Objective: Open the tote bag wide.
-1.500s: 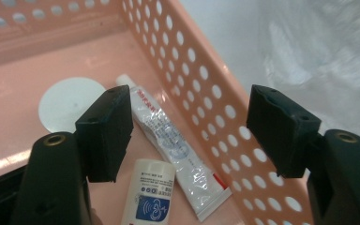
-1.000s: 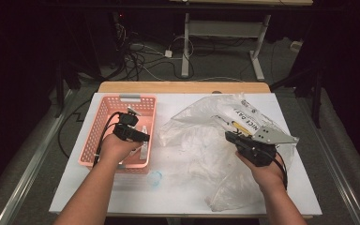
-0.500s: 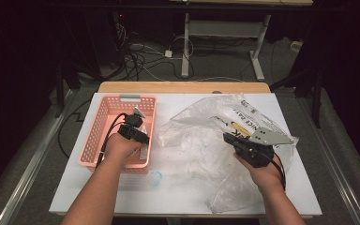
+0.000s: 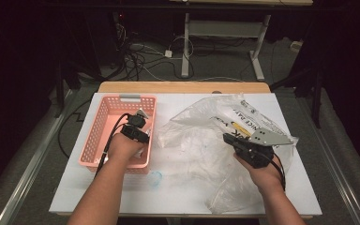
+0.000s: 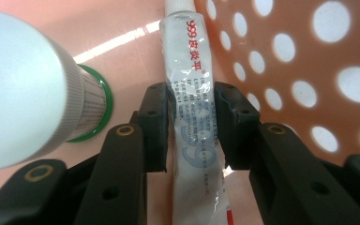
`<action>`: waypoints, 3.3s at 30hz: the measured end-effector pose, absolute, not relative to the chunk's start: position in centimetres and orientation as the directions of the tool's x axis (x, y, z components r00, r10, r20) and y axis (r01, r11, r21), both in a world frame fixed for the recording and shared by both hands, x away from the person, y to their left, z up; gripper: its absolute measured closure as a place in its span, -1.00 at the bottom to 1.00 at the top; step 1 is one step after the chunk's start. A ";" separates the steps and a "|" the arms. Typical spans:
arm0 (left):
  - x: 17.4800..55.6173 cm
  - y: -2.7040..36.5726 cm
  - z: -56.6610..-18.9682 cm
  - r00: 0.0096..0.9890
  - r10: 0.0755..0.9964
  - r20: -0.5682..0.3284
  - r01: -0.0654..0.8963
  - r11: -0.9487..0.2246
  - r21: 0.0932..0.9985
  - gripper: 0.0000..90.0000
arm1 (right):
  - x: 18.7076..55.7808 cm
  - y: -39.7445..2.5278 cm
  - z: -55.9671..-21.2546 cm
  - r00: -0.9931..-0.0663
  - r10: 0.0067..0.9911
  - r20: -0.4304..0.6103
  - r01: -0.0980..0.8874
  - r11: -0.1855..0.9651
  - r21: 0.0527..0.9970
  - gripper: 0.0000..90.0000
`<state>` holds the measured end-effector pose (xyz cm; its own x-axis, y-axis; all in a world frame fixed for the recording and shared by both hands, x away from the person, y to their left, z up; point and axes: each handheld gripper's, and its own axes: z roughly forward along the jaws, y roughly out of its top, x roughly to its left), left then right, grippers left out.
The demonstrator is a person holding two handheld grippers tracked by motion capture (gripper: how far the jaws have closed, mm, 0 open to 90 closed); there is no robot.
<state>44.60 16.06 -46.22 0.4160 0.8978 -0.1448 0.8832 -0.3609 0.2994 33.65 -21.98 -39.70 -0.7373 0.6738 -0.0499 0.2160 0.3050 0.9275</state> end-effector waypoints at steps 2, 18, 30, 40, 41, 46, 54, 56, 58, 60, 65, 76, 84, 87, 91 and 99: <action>44.6 16.2 -46.2 0.410 0.900 -0.149 0.886 -0.353 0.301 0.47 | 33.6 -22.0 -39.7 -0.736 0.675 -0.048 0.218 0.304 0.927 1.00; 44.6 16.5 -45.8 0.381 0.912 -0.150 0.895 -0.323 0.307 0.54 | 33.6 -22.1 -39.6 -0.734 0.677 -0.052 0.214 0.303 0.929 1.00; 44.0 16.9 -44.7 0.378 0.913 -0.154 0.882 -0.304 0.361 0.54 | 33.4 -22.1 -39.4 -0.734 0.677 -0.058 0.206 0.303 0.930 1.00; 43.1 16.9 -43.9 0.400 0.906 -0.137 0.855 -0.315 0.413 0.54 | 33.4 -22.0 -39.5 -0.736 0.674 -0.062 0.205 0.309 0.929 1.00; 43.0 16.9 -43.8 0.402 0.906 -0.134 0.852 -0.317 0.416 0.54 | 33.4 -22.0 -39.5 -0.736 0.674 -0.062 0.205 0.309 0.929 1.00; 42.3 17.2 -43.2 0.409 0.904 -0.126 0.836 -0.315 0.450 0.54 | 33.4 -22.0 -39.5 -0.735 0.675 -0.062 0.204 0.307 0.930 1.00; 41.0 18.3 -42.5 0.403 0.905 -0.137 0.807 -0.281 0.519 0.54 | 33.3 -21.9 -39.5 -0.740 0.670 -0.065 0.201 0.312 0.928 1.00; 40.6 18.6 -42.2 0.403 0.904 -0.146 0.796 -0.267 0.544 0.54 | 33.3 -21.9 -39.5 -0.739 0.670 -0.065 0.201 0.312 0.928 1.00; 40.3 18.8 -41.9 0.411 0.897 -0.163 0.784 -0.257 0.565 0.54 | 33.3 -21.9 -39.6 -0.739 0.670 -0.066 0.201 0.313 0.928 1.00; 39.8 18.9 -41.7 0.418 0.894 -0.163 0.771 -0.254 0.584 0.54 | 33.3 -21.9 -39.6 -0.738 0.672 -0.063 0.202 0.309 0.929 1.00; 38.7 19.1 -41.4 0.448 0.878 -0.165 0.739 -0.260 0.621 0.54 | 33.3 -22.0 -39.5 -0.735 0.675 -0.064 0.201 0.307 0.930 1.00; 35.3 19.5 -41.0 0.496 0.854 -0.156 0.646 -0.244 0.723 0.54 | 33.2 -22.0 -39.6 -0.736 0.674 -0.066 0.197 0.307 0.931 1.00; 33.4 19.7 -41.1 0.521 0.842 -0.140 0.585 -0.232 0.777 0.54 | 33.2 -21.9 -39.7 -0.735 0.675 -0.071 0.195 0.310 0.930 1.00; 32.7 19.9 -41.3 0.521 0.842 -0.139 0.564 -0.218 0.796 0.54 | 33.2 -21.8 -39.6 -0.736 0.673 -0.074 0.191 0.312 0.931 1.00; 32.1 20.2 -41.5 0.528 0.834 -0.164 0.546 -0.186 0.817 0.54 | 33.2 -21.8 -39.7 -0.736 0.673 -0.074 0.192 0.311 0.931 1.00; 31.4 20.5 -40.7 0.552 0.818 -0.162 0.507 -0.175 0.844 0.54 | 33.1 -21.8 -39.8 -0.734 0.675 -0.080 0.192 0.318 0.928 1.00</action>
